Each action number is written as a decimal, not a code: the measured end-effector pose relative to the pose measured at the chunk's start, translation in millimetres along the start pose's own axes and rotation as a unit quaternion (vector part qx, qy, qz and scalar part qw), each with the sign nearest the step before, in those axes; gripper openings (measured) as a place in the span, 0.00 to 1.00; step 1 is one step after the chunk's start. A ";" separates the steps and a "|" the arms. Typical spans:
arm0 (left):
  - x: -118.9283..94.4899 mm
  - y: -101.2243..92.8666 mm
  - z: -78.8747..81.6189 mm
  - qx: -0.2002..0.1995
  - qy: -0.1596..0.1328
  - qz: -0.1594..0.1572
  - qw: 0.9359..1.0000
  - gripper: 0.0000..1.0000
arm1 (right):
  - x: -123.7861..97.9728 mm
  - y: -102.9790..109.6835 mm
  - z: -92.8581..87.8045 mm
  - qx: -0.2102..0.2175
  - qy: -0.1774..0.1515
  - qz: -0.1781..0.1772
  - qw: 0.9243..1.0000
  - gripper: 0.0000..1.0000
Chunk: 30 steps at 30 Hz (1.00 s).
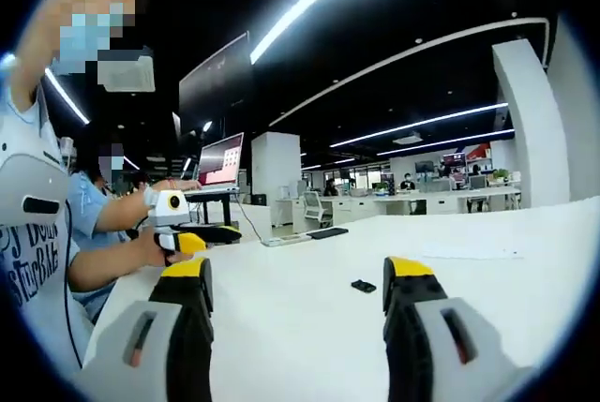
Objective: Snap the two parts of the plastic buckle together until the buckle closes and remains connected.
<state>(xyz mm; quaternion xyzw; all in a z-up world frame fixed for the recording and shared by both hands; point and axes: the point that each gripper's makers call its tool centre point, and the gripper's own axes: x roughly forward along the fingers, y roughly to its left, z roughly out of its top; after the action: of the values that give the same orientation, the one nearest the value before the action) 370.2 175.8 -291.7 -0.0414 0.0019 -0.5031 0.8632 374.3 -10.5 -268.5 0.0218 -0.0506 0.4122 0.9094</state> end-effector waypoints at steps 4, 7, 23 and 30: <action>-5.8 -5.8 19.1 -0.014 -0.046 -0.018 0.999 0.41 | -2.2 6.0 -0.1 -0.015 0.007 0.018 1.000 0.79; -9.1 -6.3 25.6 -0.005 -0.063 -0.012 0.998 0.45 | -2.8 8.5 0.9 -0.010 0.006 0.026 1.000 0.79; -1.5 -22.0 23.8 -0.021 -0.062 -0.041 0.997 0.82 | -12.9 13.5 22.4 0.021 -0.032 0.062 0.997 0.91; 0.0 -21.5 21.6 -0.016 -0.056 -0.034 0.998 0.84 | -14.1 17.4 20.2 0.017 -0.025 0.068 0.997 1.00</action>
<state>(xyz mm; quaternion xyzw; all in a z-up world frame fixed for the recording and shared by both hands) 352.5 166.8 -268.6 -0.0837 -0.0396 -0.5286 0.8438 350.5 -11.3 -250.0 0.0439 -0.0673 0.4737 0.8770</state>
